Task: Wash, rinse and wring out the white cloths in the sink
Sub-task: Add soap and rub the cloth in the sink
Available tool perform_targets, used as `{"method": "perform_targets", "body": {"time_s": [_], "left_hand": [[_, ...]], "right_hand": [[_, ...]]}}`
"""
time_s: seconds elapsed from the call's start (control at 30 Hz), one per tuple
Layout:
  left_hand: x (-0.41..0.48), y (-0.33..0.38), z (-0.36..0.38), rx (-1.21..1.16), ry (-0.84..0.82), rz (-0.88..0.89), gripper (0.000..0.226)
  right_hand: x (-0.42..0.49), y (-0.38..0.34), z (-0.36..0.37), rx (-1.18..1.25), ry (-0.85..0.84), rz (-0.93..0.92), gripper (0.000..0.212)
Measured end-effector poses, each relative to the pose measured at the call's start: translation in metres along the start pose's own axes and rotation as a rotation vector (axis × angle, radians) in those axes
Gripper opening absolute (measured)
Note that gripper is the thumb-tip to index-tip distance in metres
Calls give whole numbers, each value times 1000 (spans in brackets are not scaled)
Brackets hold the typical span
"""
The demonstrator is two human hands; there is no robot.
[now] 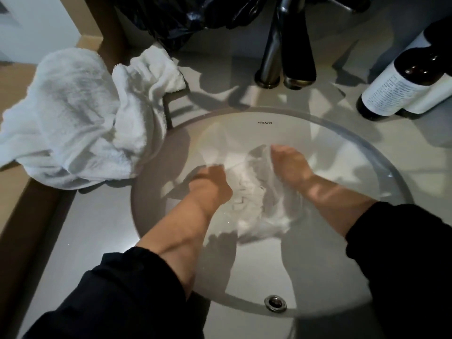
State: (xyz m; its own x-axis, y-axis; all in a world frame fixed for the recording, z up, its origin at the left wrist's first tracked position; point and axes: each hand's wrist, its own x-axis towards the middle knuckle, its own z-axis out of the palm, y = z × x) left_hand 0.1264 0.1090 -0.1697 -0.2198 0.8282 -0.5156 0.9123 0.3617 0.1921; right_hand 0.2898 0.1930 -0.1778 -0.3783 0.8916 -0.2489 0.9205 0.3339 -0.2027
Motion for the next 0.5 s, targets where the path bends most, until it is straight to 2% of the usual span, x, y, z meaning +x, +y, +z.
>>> {"method": "perform_targets", "body": {"time_s": [0.07,0.13,0.17,0.23,0.27,0.3,0.37,0.43,0.5], "left_hand": [[-2,-1,-8,83,163,48,53],[-3,-1,-7,191,219,187,56],[-3,-1,-3,215,159,251,62],[-3,2,10,296,-9,308,87],[-2,3,18,363,-65,309,101],[-2,3,26,427,-83,308,111],[-1,4,35,513,-36,310,118],[1,4,34,529,49,335,105],[5,2,33,457,101,374,82]], "right_hand": [[-9,18,-9,-33,-48,116,36],[-25,29,-10,-13,81,33,53],[-35,32,-8,-8,92,-38,69],[-52,33,-5,-170,-173,-74,95],[-57,33,-1,-282,-276,-95,102],[-59,35,6,-353,-282,-152,105],[-56,35,14,-388,-182,-268,97],[-49,42,16,-350,-143,-265,85],[-40,47,7,-23,-204,-174,56]]}}
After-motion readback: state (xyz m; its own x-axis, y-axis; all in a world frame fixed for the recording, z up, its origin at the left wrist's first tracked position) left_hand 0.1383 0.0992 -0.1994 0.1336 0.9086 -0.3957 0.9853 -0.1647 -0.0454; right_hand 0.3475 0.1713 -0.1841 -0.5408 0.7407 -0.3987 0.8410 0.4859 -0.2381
